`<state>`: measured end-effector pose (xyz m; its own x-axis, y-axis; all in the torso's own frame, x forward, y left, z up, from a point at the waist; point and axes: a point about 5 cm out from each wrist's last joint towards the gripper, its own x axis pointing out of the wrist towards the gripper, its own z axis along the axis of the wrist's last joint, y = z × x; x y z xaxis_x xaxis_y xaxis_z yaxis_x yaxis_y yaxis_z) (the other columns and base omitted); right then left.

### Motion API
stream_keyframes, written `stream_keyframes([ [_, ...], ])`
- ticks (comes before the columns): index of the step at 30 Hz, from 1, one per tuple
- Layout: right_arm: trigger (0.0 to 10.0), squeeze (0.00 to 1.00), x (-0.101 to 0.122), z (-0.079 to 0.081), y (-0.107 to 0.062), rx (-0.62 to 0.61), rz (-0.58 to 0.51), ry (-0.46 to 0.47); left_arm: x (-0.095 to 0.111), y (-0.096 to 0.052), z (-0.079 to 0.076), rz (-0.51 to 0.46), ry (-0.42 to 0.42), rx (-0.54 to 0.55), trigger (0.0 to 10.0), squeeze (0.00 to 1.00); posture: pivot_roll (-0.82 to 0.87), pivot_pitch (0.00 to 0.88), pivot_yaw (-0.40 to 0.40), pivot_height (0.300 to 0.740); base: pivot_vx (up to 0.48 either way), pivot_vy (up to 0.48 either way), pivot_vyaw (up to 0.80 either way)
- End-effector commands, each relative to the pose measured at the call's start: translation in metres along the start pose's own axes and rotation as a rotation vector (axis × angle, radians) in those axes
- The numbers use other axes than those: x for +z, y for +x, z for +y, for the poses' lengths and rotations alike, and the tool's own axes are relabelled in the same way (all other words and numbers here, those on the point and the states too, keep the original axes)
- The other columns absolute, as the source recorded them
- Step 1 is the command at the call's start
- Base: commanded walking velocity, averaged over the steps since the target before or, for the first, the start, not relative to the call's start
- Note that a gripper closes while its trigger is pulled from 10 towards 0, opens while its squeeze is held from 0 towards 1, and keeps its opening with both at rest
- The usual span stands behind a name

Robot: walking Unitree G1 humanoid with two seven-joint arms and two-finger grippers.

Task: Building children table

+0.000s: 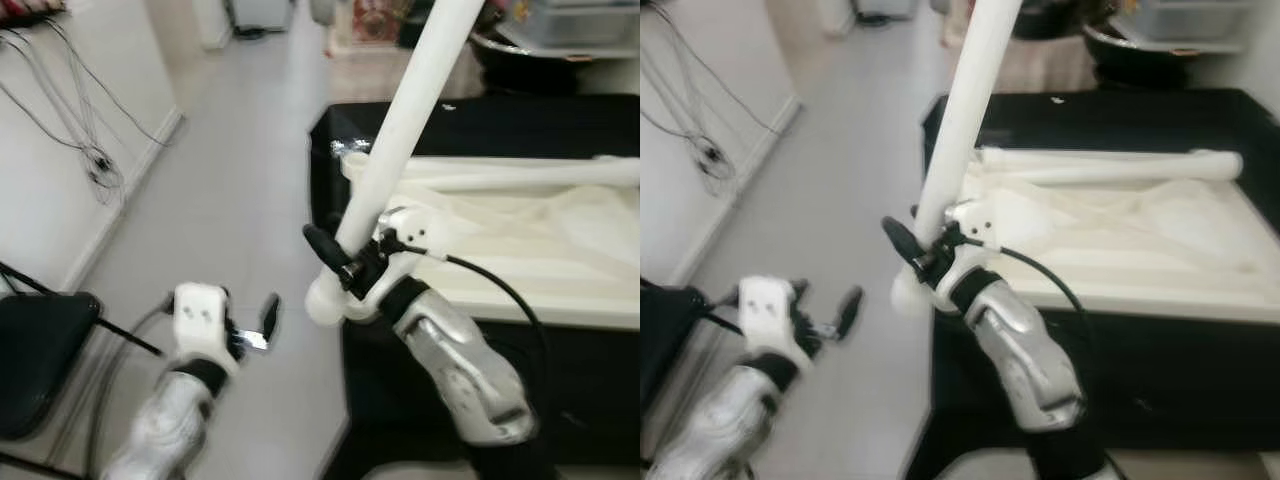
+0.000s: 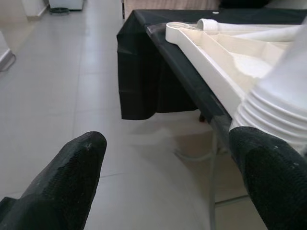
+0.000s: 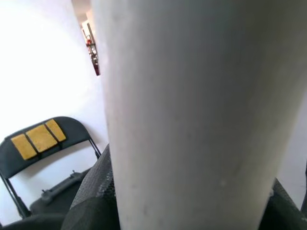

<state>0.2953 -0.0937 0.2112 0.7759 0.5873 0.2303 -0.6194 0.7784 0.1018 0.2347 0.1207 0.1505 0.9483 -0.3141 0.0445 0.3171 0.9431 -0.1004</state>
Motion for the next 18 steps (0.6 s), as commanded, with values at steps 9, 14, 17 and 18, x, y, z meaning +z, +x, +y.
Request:
stream_keyframes([
  [9,10.0,0.00,0.0101,0.0020,0.0054,-0.023,-0.059,-0.019,-0.0012,0.0018,0.0012,-0.005,0.021,-0.032,10.0,0.00,0.04,0.091,-0.006,0.740,0.000,-0.070,0.00],
  [14,10.0,0.00,0.0113,-0.0002,0.0066,-0.049,-0.056,-0.063,-0.0013,0.0037,-0.0011,0.000,0.028,-0.070,10.0,0.00,0.04,0.100,-0.003,0.740,0.000,-0.435,0.00],
  [17,10.0,0.00,0.0114,-0.0013,0.0075,-0.061,-0.053,-0.077,-0.0017,0.0045,-0.0016,0.006,0.026,-0.075,10.0,0.00,0.04,0.100,-0.003,0.740,0.000,-0.255,0.00],
  [18,10.0,0.00,0.0115,-0.0018,0.0081,-0.064,-0.053,-0.085,-0.0015,0.0048,-0.0016,0.003,0.026,-0.075,10.0,0.00,0.04,0.102,-0.003,0.740,0.000,0.000,0.00],
])
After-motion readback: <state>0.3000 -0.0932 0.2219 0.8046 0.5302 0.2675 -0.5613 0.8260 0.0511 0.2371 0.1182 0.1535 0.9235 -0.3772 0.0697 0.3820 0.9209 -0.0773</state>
